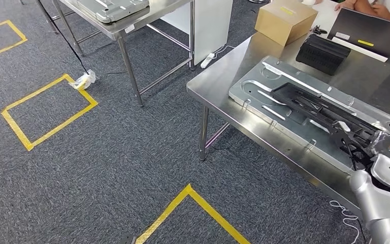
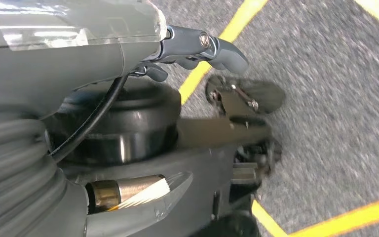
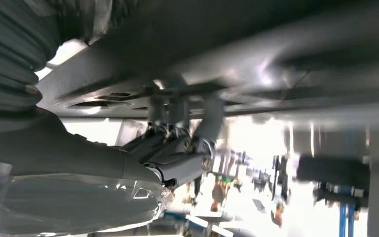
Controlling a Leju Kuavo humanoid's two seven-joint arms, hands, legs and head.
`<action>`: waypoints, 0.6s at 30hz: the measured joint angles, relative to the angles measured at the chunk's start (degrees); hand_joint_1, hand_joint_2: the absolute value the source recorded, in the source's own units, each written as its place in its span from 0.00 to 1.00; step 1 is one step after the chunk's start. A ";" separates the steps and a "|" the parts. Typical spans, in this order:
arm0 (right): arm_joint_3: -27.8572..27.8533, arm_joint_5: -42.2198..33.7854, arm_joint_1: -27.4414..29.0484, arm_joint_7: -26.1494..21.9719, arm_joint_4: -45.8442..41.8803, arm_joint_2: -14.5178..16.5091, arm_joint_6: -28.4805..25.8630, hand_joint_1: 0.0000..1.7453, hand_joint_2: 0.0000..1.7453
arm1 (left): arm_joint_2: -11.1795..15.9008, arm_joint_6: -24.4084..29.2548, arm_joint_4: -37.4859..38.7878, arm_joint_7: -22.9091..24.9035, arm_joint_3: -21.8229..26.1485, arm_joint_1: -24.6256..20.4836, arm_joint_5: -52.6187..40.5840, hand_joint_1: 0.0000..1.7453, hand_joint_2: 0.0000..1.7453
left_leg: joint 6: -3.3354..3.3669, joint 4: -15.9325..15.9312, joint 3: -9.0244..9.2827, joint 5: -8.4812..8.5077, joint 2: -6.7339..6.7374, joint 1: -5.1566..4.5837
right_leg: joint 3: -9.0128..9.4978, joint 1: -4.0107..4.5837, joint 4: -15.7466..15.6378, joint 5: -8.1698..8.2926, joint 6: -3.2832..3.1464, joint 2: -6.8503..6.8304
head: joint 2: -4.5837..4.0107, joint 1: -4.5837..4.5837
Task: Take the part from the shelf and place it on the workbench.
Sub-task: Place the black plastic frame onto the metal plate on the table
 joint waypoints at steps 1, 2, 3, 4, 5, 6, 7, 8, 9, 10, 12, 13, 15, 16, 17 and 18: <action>-0.23 -0.16 0.17 0.11 0.37 0.43 0.29 0.00 0.00 | -0.03 -0.01 -0.03 0.11 0.14 0.00 -0.10 0.00 1.00 | -0.10 -0.01 -0.03 0.04 -0.01 -0.07 | 0.00 -0.03 -0.03 0.02 0.04 -0.02 | 0.00 0.01; -0.45 -0.33 0.23 0.20 0.67 0.76 0.51 0.00 0.00 | -0.04 -0.01 -0.04 0.21 0.24 -0.01 -0.21 0.00 1.00 | -0.02 0.00 -0.08 0.07 -0.02 -0.14 | 0.01 -0.08 -0.10 0.08 0.15 -0.04 | 0.00 0.01; -0.67 -0.45 0.27 0.24 0.94 1.08 0.63 0.00 0.00 | -0.04 -0.02 -0.05 0.25 0.33 -0.02 -0.31 0.00 1.00 | 0.06 0.02 -0.12 0.11 -0.03 -0.16 | 0.02 -0.09 -0.19 0.16 0.27 -0.05 | 0.00 0.01; -0.90 -0.55 0.27 0.27 1.17 1.34 0.72 0.00 0.00 | -0.04 -0.04 -0.10 0.28 0.41 -0.03 -0.37 0.00 1.00 | 0.12 0.03 -0.18 0.14 -0.04 -0.17 | 0.04 -0.10 -0.30 0.24 0.38 -0.06 | 0.00 0.02; -1.10 -0.61 0.27 0.28 1.36 1.55 0.81 0.00 0.00 | -0.05 -0.05 -0.14 0.30 0.48 -0.03 -0.39 0.00 1.00 | 0.18 0.04 -0.22 0.17 -0.04 -0.17 | 0.05 -0.10 -0.40 0.31 0.48 -0.05 | 0.00 0.02; -1.29 -0.67 0.27 0.29 1.54 1.74 0.93 0.00 0.00 | -0.05 -0.09 -0.18 0.32 0.55 -0.04 -0.41 0.00 1.00 | 0.22 0.04 -0.25 0.18 -0.04 -0.17 | 0.07 -0.10 -0.49 0.38 0.58 -0.05 | 0.00 0.02; -1.48 -0.77 0.25 0.29 1.77 1.93 1.10 0.00 0.00 | -0.05 -0.17 -0.21 0.36 0.62 -0.04 -0.41 0.00 1.00 | 0.27 0.04 -0.28 0.20 -0.04 -0.17 | 0.08 -0.10 -0.56 0.43 0.66 -0.05 | 0.00 0.01; -1.63 -0.89 0.23 0.24 2.02 2.11 1.27 0.00 0.00 | -0.05 -0.29 -0.22 0.39 0.74 -0.05 -0.41 0.00 1.00 | 0.31 0.05 -0.29 0.21 -0.04 -0.17 | 0.10 -0.10 -0.60 0.47 0.71 -0.05 | 0.00 0.01; -1.76 -1.07 0.17 0.15 2.30 2.28 1.44 0.00 0.00 | -0.05 -0.44 -0.24 0.43 0.91 -0.06 -0.41 0.00 0.75 | 0.34 0.06 -0.30 0.22 -0.04 -0.17 | 0.11 -0.11 -0.63 0.49 0.75 -0.05 | 0.00 0.01; -1.88 -1.27 0.10 0.00 2.60 2.45 1.55 0.00 0.00 | -0.05 -0.59 -0.26 0.45 1.12 -0.06 -0.41 0.00 0.50 | 0.37 0.07 -0.30 0.22 -0.04 -0.17 | 0.12 -0.11 -0.65 0.50 0.77 -0.05 | 0.00 0.01; -2.12 -1.55 -0.10 -0.26 3.13 2.78 1.68 0.00 0.00 | -0.05 -0.76 -0.30 0.47 1.47 -0.06 -0.43 0.00 0.00 | 0.38 0.08 -0.30 0.22 -0.04 -0.17 | 0.12 -0.11 -0.67 0.51 0.78 -0.05 | 0.00 0.01; -2.24 -1.60 -0.20 -0.37 3.36 2.94 1.69 0.00 0.00 | -0.05 -0.80 -0.31 0.48 1.57 -0.06 -0.45 0.00 0.00 | 0.38 0.09 -0.30 0.22 -0.04 -0.17 | 0.12 -0.11 -0.67 0.51 0.78 -0.05 | 0.00 0.01; -2.39 -1.59 -0.46 -0.72 3.76 3.23 1.52 0.00 0.00 | -0.05 -0.86 -0.32 0.48 1.75 -0.06 -0.52 0.00 0.00 | 0.38 0.09 -0.30 0.22 -0.04 -0.17 | 0.12 -0.11 -0.67 0.52 0.79 -0.05 | 0.00 0.01; -2.40 -1.54 -0.64 -1.04 3.91 3.39 1.32 0.00 0.00 | -0.05 -0.90 -0.32 0.49 1.91 -0.06 -0.59 0.00 0.00 | 0.38 0.09 -0.30 0.22 -0.04 -0.17 | 0.11 -0.11 -0.66 0.53 0.80 -0.05 | 0.00 0.01; -2.40 -1.43 -0.85 -1.43 4.00 3.55 1.04 0.00 0.00 | -0.05 -0.96 -0.32 0.51 2.11 -0.06 -0.66 0.00 0.00 | 0.38 0.09 -0.30 0.22 -0.03 -0.17 | 0.11 -0.10 -0.65 0.53 0.81 -0.05 | 0.00 0.01; -2.40 -1.20 -1.07 -1.82 3.96 3.73 0.74 0.00 0.00 | -0.05 -1.01 -0.32 0.55 2.36 -0.05 -0.75 0.00 0.00 | 0.38 0.09 -0.29 0.22 -0.03 -0.17 | 0.10 -0.10 -0.64 0.53 0.82 -0.05 | 0.00 0.01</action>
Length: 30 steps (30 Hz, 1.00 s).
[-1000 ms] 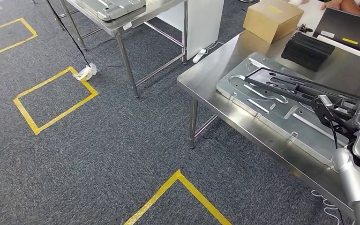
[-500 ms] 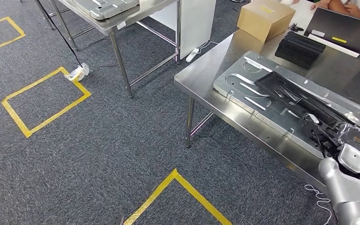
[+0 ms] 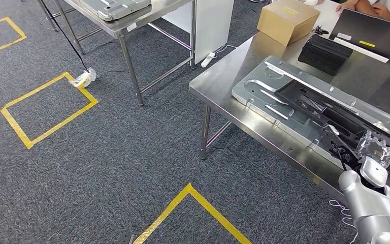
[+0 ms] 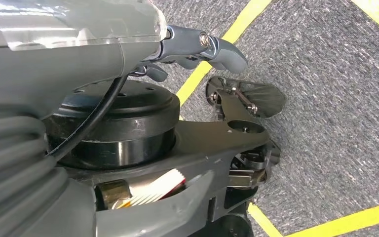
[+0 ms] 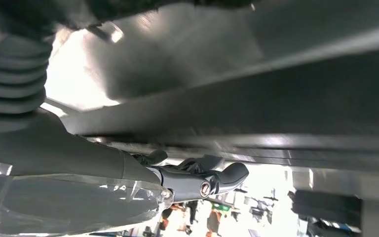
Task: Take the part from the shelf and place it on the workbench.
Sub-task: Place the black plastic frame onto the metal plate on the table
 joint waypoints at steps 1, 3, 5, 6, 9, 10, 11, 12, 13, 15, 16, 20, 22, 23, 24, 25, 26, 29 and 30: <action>0.02 0.30 -0.16 -0.29 -0.26 0.18 -0.25 0.00 0.00 | 0.00 -0.05 -0.01 0.04 0.25 0.01 -0.11 0.00 0.00 | 0.00 0.00 0.01 0.00 0.00 0.01 | 0.00 0.01 0.01 0.00 0.00 0.00 | 0.00 0.00; 0.21 1.11 -0.11 -0.57 -1.83 0.57 -0.53 0.00 0.00 | 0.00 -0.15 -0.06 0.10 0.80 0.11 -0.41 0.00 0.00 | 0.01 0.00 0.01 0.01 0.00 0.03 | -0.02 0.03 0.03 0.00 0.00 0.00 | 0.00 0.01; 0.83 1.96 0.53 -0.53 -5.01 1.05 -0.57 0.00 0.00 | 0.00 -0.29 -0.21 0.10 1.48 0.30 -0.91 0.00 0.00 | 0.01 0.00 0.02 0.02 0.02 0.05 | -0.05 0.05 0.05 0.00 0.00 0.02 | 0.00 0.01; 1.29 2.39 1.04 -0.43 -7.12 1.33 -0.56 0.00 0.00 | 0.00 -0.35 -0.32 0.11 1.86 0.40 -1.22 0.00 0.00 | 0.01 0.00 0.02 0.02 0.03 0.07 | -0.06 0.07 0.06 0.00 0.00 0.02 | 0.00 0.00; 2.65 3.55 2.92 0.16 -13.68 2.06 -0.47 0.00 0.00 | -0.02 -0.44 -0.67 0.14 2.94 0.77 -2.05 0.00 0.00 | 0.02 -0.01 0.01 0.04 0.01 0.10 | -0.08 0.09 0.10 -0.02 -0.03 0.00 | 0.00 0.00; 3.01 3.84 3.49 0.43 -15.60 2.26 -0.40 0.00 0.00 | -0.03 -0.47 -0.76 0.15 3.23 0.90 -2.21 0.00 0.00 | 0.02 -0.01 0.01 0.05 0.00 0.10 | -0.09 0.10 0.12 -0.02 -0.03 0.00 | 0.00 0.00; 3.32 4.08 3.95 0.69 -17.33 2.43 -0.30 0.00 0.00 | -0.04 -0.50 -0.85 0.16 3.50 1.02 -2.32 0.00 0.00 | 0.02 -0.01 0.01 0.05 0.00 0.10 | -0.09 0.10 0.13 -0.03 -0.04 0.00 | 0.00 0.00; 3.57 4.25 4.35 0.89 -18.80 2.57 -0.22 0.00 0.00 | -0.05 -0.52 -0.92 0.16 3.70 1.09 -2.37 0.00 0.00 | 0.01 -0.01 0.01 0.05 0.00 0.10 | -0.09 0.10 0.14 -0.03 -0.04 0.00 | 0.00 0.00; 3.77 4.38 4.69 0.94 -20.06 2.64 -0.23 0.00 0.00 | -0.06 -0.54 -0.97 0.16 3.86 1.14 -2.46 0.00 0.00 | 0.01 -0.01 0.01 0.05 0.00 0.10 | -0.09 0.10 0.14 -0.03 -0.04 0.00 | 0.00 0.00; 4.09 4.60 5.52 0.56 -22.61 2.74 -0.57 0.00 0.00 | -0.07 -0.54 -1.09 0.17 4.22 1.25 -2.77 0.00 0.00 | 0.01 -0.01 0.00 0.05 0.00 0.10 | -0.09 0.09 0.15 -0.03 -0.04 -0.01 | 0.00 0.00; 4.34 4.72 6.09 0.21 -24.22 2.80 -0.91 0.00 0.00 | -0.10 -0.53 -1.16 0.16 4.45 1.34 -3.08 0.00 0.00 | 0.01 -0.01 -0.01 0.05 0.00 0.10 | -0.09 0.09 0.15 -0.03 -0.04 -0.01 | 0.00 0.00; 6.60 3.37 9.70 -2.89 -34.03 3.41 -1.76 0.00 0.00 | -0.29 -0.03 -1.90 1.23 5.42 2.22 -4.99 0.00 0.00 | 0.01 -0.01 0.00 0.05 0.01 0.10 | -0.08 0.09 0.16 -0.04 -0.05 0.00 | 0.00 0.01; 9.02 0.26 12.21 -6.46 -39.89 3.93 -1.92 0.00 0.00 | -0.08 -1.18 -2.57 2.37 5.77 3.18 -6.36 0.00 0.00 | -0.01 -0.02 -0.01 0.02 0.02 0.11 | -0.10 0.10 0.16 -0.07 -0.07 0.01 | 0.00 0.02; 10.76 -2.24 13.32 -8.53 -42.76 4.19 -1.60 0.00 0.00 | 0.18 -2.22 -2.82 2.57 5.85 3.70 -6.97 0.00 0.00 | -0.03 -0.03 -0.01 0.01 0.04 0.11 | -0.12 0.10 0.17 -0.08 -0.09 0.04 | 0.00 0.01; 12.71 -5.02 14.15 -10.44 -45.34 4.41 -0.96 0.00 0.00 | 0.46 -3.15 -2.95 2.48 5.87 4.13 -7.42 0.00 0.00 | -0.02 0.00 -0.04 -0.01 0.06 0.10 | -0.11 0.08 0.13 -0.06 -0.08 0.06 | 0.00 0.01; 14.95 -7.68 14.72 -12.22 -47.63 4.66 -0.26 0.00 0.00 | 0.74 -3.90 -2.99 2.24 5.91 4.45 -7.78 0.00 0.00 | 0.11 -0.01 -0.07 -0.02 0.04 0.02 | -0.06 -0.02 -0.02 0.02 0.02 0.05 | 0.00 -0.02; 17.43 -9.54 15.10 -13.69 -49.67 4.87 0.25 0.00 0.00 | 0.98 -4.47 -2.99 1.95 5.94 4.66 -8.08 0.00 0.00 | 0.32 -0.32 0.10 0.12 0.04 0.05 | 0.11 -0.02 -0.31 0.15 0.18 0.03 | 0.00 -0.03; 25.35 -10.21 15.93 -15.43 -54.40 5.22 -0.52 0.00 0.00 | 1.48 -5.49 -2.98 1.37 6.14 4.84 -8.83 0.00 0.00 | 0.98 -2.43 1.24 1.32 0.03 0.68 | -0.16 0.01 1.26 -1.67 0.56 -0.38 | 0.00 0.01; 27.53 -10.02 16.18 -15.31 -55.40 5.22 -0.97 0.00 0.00 | 1.57 -5.66 -2.98 1.27 6.22 4.85 -9.03 0.00 0.00 | 1.07 -2.84 1.41 1.60 -0.03 0.84 | -1.18 -0.07 3.95 -3.54 0.62 -0.53 | 0.00 0.04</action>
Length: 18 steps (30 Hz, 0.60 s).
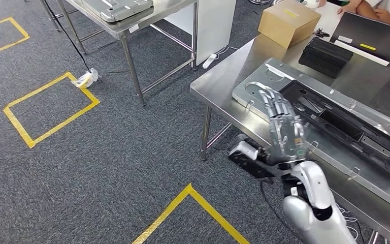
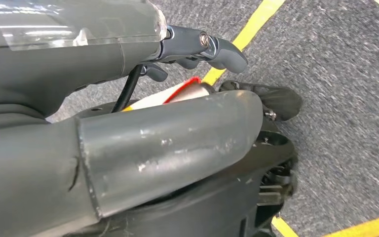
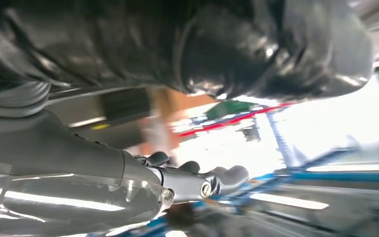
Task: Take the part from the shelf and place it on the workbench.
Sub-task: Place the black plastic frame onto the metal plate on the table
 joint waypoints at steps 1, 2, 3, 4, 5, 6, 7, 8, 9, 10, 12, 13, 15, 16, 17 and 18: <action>1.72 0.03 0.25 0.13 -0.69 0.01 -0.34 0.00 0.00 | 0.05 -0.12 0.01 -0.05 0.07 0.03 -0.13 0.00 0.00 | 0.08 -0.10 -0.01 0.10 -0.13 0.03 | -1.47 -0.09 3.60 -2.17 0.10 -0.07 | 0.00 0.01; 3.06 -0.19 0.55 0.05 -1.20 -0.01 -0.52 0.00 0.00 | 0.09 -0.20 0.02 -0.14 0.13 0.08 -0.25 0.00 0.00 | 0.05 -0.05 -0.10 0.12 -0.28 0.04 | -2.97 -0.25 7.31 -3.95 0.26 -0.10 | 0.00 0.01; 3.97 -0.47 0.82 -0.10 -1.54 -0.04 -0.62 0.00 0.00 | 0.11 -0.26 0.04 -0.23 0.15 0.14 -0.33 0.00 0.00 | 0.01 0.01 -0.18 0.13 -0.44 0.06 | -4.11 -0.40 10.13 -5.13 0.41 -0.12 | 0.00 0.01; 4.52 -0.75 1.02 -0.30 -1.75 -0.05 -0.68 0.00 0.00 | 0.13 -0.29 0.05 -0.32 0.17 0.18 -0.36 0.00 0.00 | -0.02 0.06 -0.23 0.14 -0.55 0.08 | -4.77 -0.51 11.77 -5.70 0.53 -0.13 | 0.00 0.00; 4.79 -0.97 1.12 -0.49 -1.87 -0.05 -0.69 0.00 0.00 | 0.14 -0.32 0.06 -0.40 0.18 0.20 -0.37 0.00 0.00 | -0.04 0.09 -0.26 0.15 -0.62 0.09 | -5.00 -0.57 12.39 -5.83 0.60 -0.14 | 0.00 -0.01; 4.82 -1.01 1.12 -0.52 -1.88 -0.05 -0.69 0.00 0.00 | 0.14 -0.33 0.07 -0.42 0.18 0.20 -0.37 0.00 0.00 | -0.05 0.10 -0.27 0.15 -0.63 0.09 | -5.01 -0.58 12.41 -5.82 0.60 -0.14 | 0.00 -0.01; 4.83 -1.01 1.13 -0.52 -1.88 -0.05 -0.69 0.00 0.00 | 0.14 -0.33 0.07 -0.42 0.18 0.20 -0.37 0.00 0.00 | -0.05 0.10 -0.27 0.15 -0.63 0.10 | -5.01 -0.58 12.41 -5.82 0.60 -0.14 | 0.00 -0.02; 4.87 -1.05 1.14 -0.57 -1.90 -0.05 -0.69 0.00 0.00 | 0.14 -0.35 0.07 -0.48 0.19 0.21 -0.37 0.00 0.00 | -0.07 0.12 -0.28 0.15 -0.65 0.11 | -4.99 -0.60 12.42 -5.78 0.61 -0.15 | 0.00 -0.02; 5.69 -1.54 1.16 -1.00 -2.25 -0.06 -0.36 0.00 0.00 | 0.15 -0.50 0.09 -0.93 0.23 0.17 -0.39 0.00 0.00 | -0.34 0.37 -0.39 0.07 -0.93 0.26 | -3.75 -0.77 10.34 -4.57 0.76 -0.15 | 0.00 -0.01; 7.87 -3.27 1.41 -1.42 -2.73 0.03 0.59 0.00 0.00 | 0.19 -0.77 0.32 -1.69 0.38 -0.18 -0.41 0.00 0.00 | -1.07 1.06 -0.76 -0.17 -1.56 0.41 | -1.55 -0.93 6.53 -3.07 0.66 0.32 | 0.00 -0.05; 13.32 -7.83 2.96 -2.28 -3.37 0.44 2.53 0.00 0.00 | 0.24 -1.29 1.21 -3.31 0.89 -0.98 -0.40 0.00 0.00 | -2.99 2.39 -1.64 -0.61 -3.22 0.97 | 2.88 -1.06 -1.13 -0.03 -0.29 0.63 | 0.00 -0.10; 15.43 -9.67 3.82 -2.33 -3.26 0.72 3.16 0.00 0.00 | 0.25 -1.42 1.74 -3.71 1.15 -1.34 -0.38 0.00 0.00 | -3.74 3.31 -2.17 -1.13 -3.34 1.09 | 3.85 -0.96 -2.91 0.34 -1.09 0.63 | 0.00 -0.16; 16.64 -10.44 4.78 -2.50 -2.78 1.12 3.08 0.00 0.00 | 0.25 -1.41 2.33 -3.83 1.39 -1.47 -0.37 0.00 0.00 | -4.16 7.13 -3.98 -3.59 -1.93 1.17 | 3.76 -0.79 -3.05 0.51 -2.12 -0.41 | 0.00 -0.25; 16.95 -10.55 5.03 -2.57 -2.57 1.23 3.04 0.00 0.00 | 0.25 -1.40 2.51 -3.86 1.46 -1.55 -0.37 0.00 0.00 | -4.23 10.75 -5.66 -5.59 -1.00 1.11 | 3.68 -0.59 -3.04 0.52 -2.39 -0.91 | 0.00 -0.30; 17.18 -10.66 5.27 -2.62 -2.38 1.29 3.02 0.00 0.00 | 0.25 -1.40 2.66 -3.89 1.51 -1.65 -0.37 0.00 0.00 | -4.27 14.71 -7.51 -7.47 -0.48 1.08 | 3.59 -0.35 -3.03 0.51 -2.58 -1.49 | 0.00 -0.33; 17.37 -10.74 5.49 -2.64 -2.18 1.30 3.01 0.00 0.00 | 0.25 -1.39 2.80 -3.91 1.55 -1.73 -0.37 0.00 0.00 | -4.23 17.92 -8.96 -8.66 -0.23 1.07 | 3.53 -0.09 -3.01 0.48 -2.69 -2.14 | 0.00 -0.32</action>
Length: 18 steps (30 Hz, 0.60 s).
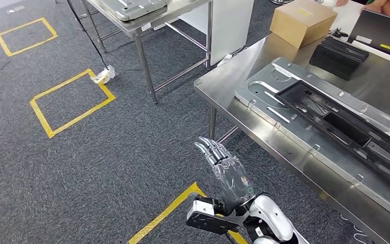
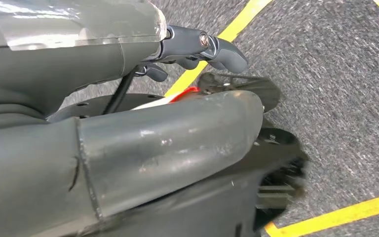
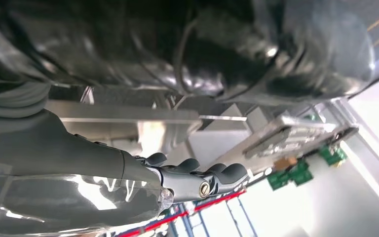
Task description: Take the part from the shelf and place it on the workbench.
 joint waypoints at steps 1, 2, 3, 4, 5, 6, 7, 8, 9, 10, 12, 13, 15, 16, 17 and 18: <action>0.13 -0.11 0.16 -0.01 0.18 0.00 0.01 0.00 0.00 | 0.00 0.01 0.14 -0.01 0.03 -0.04 0.01 0.00 0.00 | 0.16 1.46 -0.56 -0.15 0.15 -0.04 | -0.02 0.25 0.01 -0.04 -0.09 -0.65 | 0.00 0.00; 0.19 -0.33 0.25 0.06 0.32 0.01 0.15 0.00 0.25 | 0.00 0.01 0.26 -0.01 0.05 -0.04 0.01 0.00 0.00 | 0.44 0.57 0.06 0.78 0.30 -0.11 | 0.01 0.48 0.02 -0.07 -0.15 -1.24 | 0.00 0.00; 0.21 -0.73 0.31 0.24 0.43 0.03 0.50 0.00 0.50 | 0.01 0.01 0.36 -0.02 0.06 -0.04 0.02 0.00 0.00 | 0.85 -2.53 1.84 2.53 0.60 -0.26 | 0.09 0.67 0.02 -0.11 -0.20 -1.81 | 0.00 0.00; 0.22 -1.27 0.45 0.66 0.62 0.08 1.05 0.00 0.75 | 0.01 0.01 0.43 -0.03 0.08 -0.09 0.03 0.00 0.00 | 1.37 -6.91 4.21 4.21 1.45 -0.55 | 0.20 0.83 0.02 -0.16 -0.23 -2.35 | 0.00 0.01; 0.22 -1.87 0.71 1.34 1.19 0.20 1.69 0.00 1.00 | 0.01 0.02 0.48 -0.03 0.10 -0.18 0.04 0.00 0.00 | 1.91 -10.68 6.25 5.33 2.70 -0.87 | 0.31 1.02 -0.04 -0.20 -0.19 -2.88 | 0.00 0.04; 0.22 -2.33 1.18 2.32 2.51 0.35 2.20 0.00 1.00 | 0.01 0.07 0.50 0.03 0.14 -0.33 0.05 0.00 0.00 | 2.25 -13.48 7.75 6.02 3.72 -1.20 | 0.40 1.06 -0.12 -0.21 -0.04 -3.32 | 0.00 0.01; 0.22 -2.51 1.80 3.53 4.74 0.57 2.37 0.00 1.00 | 0.01 0.16 0.52 0.20 0.18 -0.48 0.06 0.00 0.00 | 2.46 -14.88 8.38 6.15 4.39 -1.50 | 0.51 1.05 -0.23 -0.18 0.18 -3.84 | 0.00 -0.01; 0.21 -2.35 2.46 4.81 8.08 0.93 2.06 0.00 1.00 | 0.00 0.32 0.56 0.51 0.20 -0.60 0.07 0.00 0.00 | 2.54 -15.10 8.39 6.22 4.34 -1.65 | 0.66 1.03 -0.43 -0.14 0.46 -4.38 | 0.00 -0.05; 0.13 -1.95 3.06 6.05 12.48 1.38 1.24 0.00 1.00 | -0.01 0.54 0.61 0.96 0.22 -0.70 0.07 0.00 0.00 | 2.57 -15.53 8.44 6.51 3.68 -1.65 | 0.91 0.99 -0.65 -0.10 0.78 -4.93 | 0.00 -0.10; -0.11 -1.65 3.58 6.96 17.59 1.86 -0.10 0.00 1.00 | -0.03 0.81 0.66 1.54 0.23 -0.76 0.10 0.00 0.00 | 2.66 -16.01 8.61 6.85 3.01 -1.50 | 1.15 0.93 -0.68 -0.27 1.13 -4.97 | 0.00 -0.08; -1.50 -3.06 4.59 7.24 29.19 2.71 -3.41 0.00 1.00 | -0.09 1.31 0.74 2.80 0.24 -1.08 0.32 0.00 0.00 | 3.05 -17.01 9.04 7.63 1.63 -1.03 | 0.51 0.74 1.42 -2.12 1.74 -2.70 | 0.00 -0.03; -2.87 -5.32 5.30 6.60 35.05 3.01 -4.76 0.00 1.00 | -0.13 1.53 0.74 3.40 0.24 -1.28 0.50 0.00 0.00 | 3.20 -17.24 9.11 7.92 0.90 -0.89 | -0.59 0.53 3.94 -3.73 1.95 -1.00 | 0.00 -0.01; -7.35 -12.70 7.72 4.33 46.68 3.58 -6.06 0.00 1.00 | -0.17 1.90 0.75 4.20 0.25 -1.53 0.97 0.00 0.00 | 3.44 -17.12 8.75 8.07 -0.96 -0.92 | -3.88 0.35 10.98 -7.03 2.15 1.02 | 0.00 0.03; -9.85 -16.67 9.08 3.23 51.67 3.75 -5.93 0.00 1.00 | -0.19 2.02 0.75 4.31 0.24 -1.49 1.10 0.00 0.00 | 3.46 -16.93 8.62 8.05 -1.95 -0.96 | -4.97 0.31 13.18 -7.55 2.21 1.35 | 0.00 0.04; -12.60 -20.99 10.45 2.47 56.51 3.92 -5.13 0.00 1.00 | -0.20 2.06 0.76 4.25 0.22 -1.37 1.16 0.00 0.00 | 3.44 -16.70 8.53 7.98 -2.94 -1.00 | -5.19 0.30 13.46 -6.95 2.24 1.55 | 0.00 0.04; -15.29 -25.21 11.50 2.44 60.56 4.06 -3.55 0.00 1.00 | -0.20 2.03 0.78 4.11 0.16 -1.23 1.04 0.00 0.00 | 3.38 -16.45 8.50 7.86 -3.75 -1.01 | -4.24 0.27 11.23 -5.22 2.22 1.76 | 0.00 0.04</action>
